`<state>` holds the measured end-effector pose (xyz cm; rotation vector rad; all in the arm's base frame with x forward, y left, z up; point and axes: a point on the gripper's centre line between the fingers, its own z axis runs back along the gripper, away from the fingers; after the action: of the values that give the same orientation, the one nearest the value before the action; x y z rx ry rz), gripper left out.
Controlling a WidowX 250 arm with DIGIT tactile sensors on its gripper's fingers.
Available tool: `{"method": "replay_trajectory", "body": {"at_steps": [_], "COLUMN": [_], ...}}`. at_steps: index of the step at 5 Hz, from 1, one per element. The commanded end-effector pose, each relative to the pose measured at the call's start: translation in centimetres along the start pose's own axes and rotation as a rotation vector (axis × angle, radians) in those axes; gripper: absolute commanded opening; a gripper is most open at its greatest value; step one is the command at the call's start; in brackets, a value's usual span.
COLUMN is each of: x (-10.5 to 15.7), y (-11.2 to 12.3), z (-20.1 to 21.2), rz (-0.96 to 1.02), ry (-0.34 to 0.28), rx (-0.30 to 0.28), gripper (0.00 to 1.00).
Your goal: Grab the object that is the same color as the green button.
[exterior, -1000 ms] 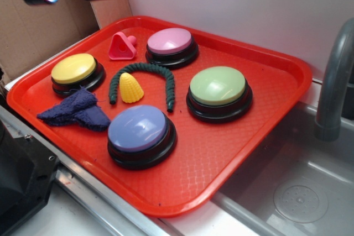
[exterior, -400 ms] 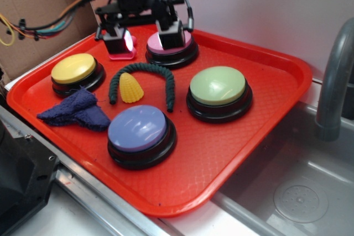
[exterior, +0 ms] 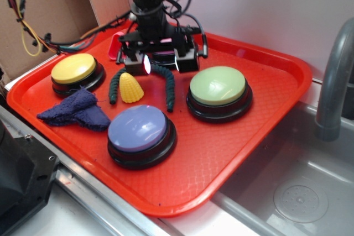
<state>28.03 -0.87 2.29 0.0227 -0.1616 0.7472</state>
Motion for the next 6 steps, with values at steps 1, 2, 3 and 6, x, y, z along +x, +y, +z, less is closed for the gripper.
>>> {"method": "replay_trajectory", "body": {"at_steps": [1,2,3,6], "x": [1.5,0.7,0.6,1.4], "y": [-1.9,-2.3,-2.3,-2.0], "z": [0.3,0.5,0.5,3.3], "rz": [-0.032,-0.028,-0.011,-0.088], "ry": [-0.019,-0.019,-0.008,0.019], "rx": [-0.076,-0.070,-0.066,-0.067], "gripper": [1.00,0.00,0.00,0.00]}}
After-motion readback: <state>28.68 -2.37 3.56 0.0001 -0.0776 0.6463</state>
